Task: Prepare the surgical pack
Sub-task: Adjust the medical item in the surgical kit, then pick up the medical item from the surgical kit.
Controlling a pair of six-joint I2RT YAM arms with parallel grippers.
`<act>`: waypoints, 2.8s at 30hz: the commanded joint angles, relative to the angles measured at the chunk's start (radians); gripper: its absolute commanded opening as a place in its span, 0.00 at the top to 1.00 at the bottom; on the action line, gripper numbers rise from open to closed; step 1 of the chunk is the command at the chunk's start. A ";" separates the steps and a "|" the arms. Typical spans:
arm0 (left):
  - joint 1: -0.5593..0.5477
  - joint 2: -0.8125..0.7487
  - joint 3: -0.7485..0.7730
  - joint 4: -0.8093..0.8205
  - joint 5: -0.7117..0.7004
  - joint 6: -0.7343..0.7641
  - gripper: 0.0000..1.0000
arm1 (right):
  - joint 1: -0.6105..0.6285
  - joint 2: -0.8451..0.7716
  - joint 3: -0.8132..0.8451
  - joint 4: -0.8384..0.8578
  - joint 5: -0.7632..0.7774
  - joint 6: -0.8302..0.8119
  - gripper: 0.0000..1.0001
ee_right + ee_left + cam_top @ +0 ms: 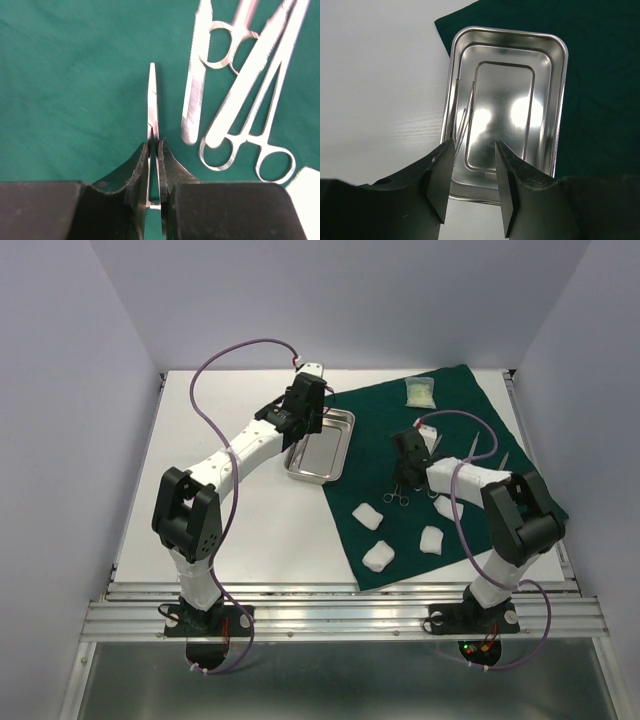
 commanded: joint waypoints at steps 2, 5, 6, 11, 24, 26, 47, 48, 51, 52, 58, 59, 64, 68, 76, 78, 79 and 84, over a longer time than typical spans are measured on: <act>-0.004 -0.052 0.024 -0.016 0.016 0.025 0.50 | 0.006 0.030 0.106 0.008 0.039 -0.019 0.93; -0.004 -0.058 0.027 -0.026 0.016 0.030 0.50 | 0.015 0.044 0.140 0.003 0.033 -0.020 0.92; -0.004 -0.059 0.025 -0.024 0.015 0.031 0.50 | 0.015 0.048 0.146 0.004 0.031 -0.022 0.92; -0.004 -0.047 0.033 -0.029 0.042 0.033 0.50 | 0.024 0.108 0.195 0.015 0.008 -0.019 0.91; -0.067 0.022 0.085 -0.062 0.105 0.022 0.51 | 0.011 0.081 0.239 -0.029 0.136 -0.060 0.46; -0.097 0.059 0.120 -0.069 0.119 0.013 0.51 | -0.047 0.012 0.208 -0.029 0.143 -0.072 0.46; -0.284 0.619 0.723 -0.220 0.178 -0.055 0.45 | -0.364 -0.249 -0.078 0.001 0.002 -0.146 0.33; -0.284 0.646 0.732 -0.223 0.178 -0.053 0.46 | -0.364 -0.252 -0.081 0.001 0.004 -0.149 0.33; -0.294 0.663 0.722 -0.201 0.188 -0.044 0.46 | -0.364 -0.262 -0.088 0.001 0.014 -0.149 0.32; -0.298 0.666 0.713 -0.190 0.185 -0.038 0.46 | -0.364 -0.263 -0.091 0.003 0.016 -0.148 0.32; -0.321 0.729 0.728 -0.217 0.142 -0.029 0.51 | -0.364 -0.254 -0.099 0.014 0.005 -0.143 0.32; -0.323 0.735 0.729 -0.222 0.142 -0.030 0.53 | -0.364 -0.252 -0.101 0.015 0.004 -0.143 0.32; -0.329 0.752 0.723 -0.234 0.127 -0.032 0.61 | -0.364 -0.236 -0.102 0.026 -0.004 -0.140 0.32; -0.340 0.778 0.735 -0.245 0.107 -0.004 0.70 | -0.364 -0.232 -0.099 0.032 -0.007 -0.140 0.32; -0.358 0.765 0.759 -0.276 0.038 0.024 0.88 | -0.364 -0.249 -0.102 0.031 -0.004 -0.141 0.32; -0.361 0.713 0.737 -0.265 0.032 0.034 0.92 | -0.364 -0.255 -0.102 0.031 -0.002 -0.145 0.32; -0.363 0.693 0.728 -0.257 0.027 0.039 0.94 | -0.364 -0.257 -0.101 0.032 -0.002 -0.146 0.32; -0.361 0.564 0.654 -0.190 -0.013 0.082 1.00 | -0.364 -0.260 -0.084 0.031 0.002 -0.152 0.32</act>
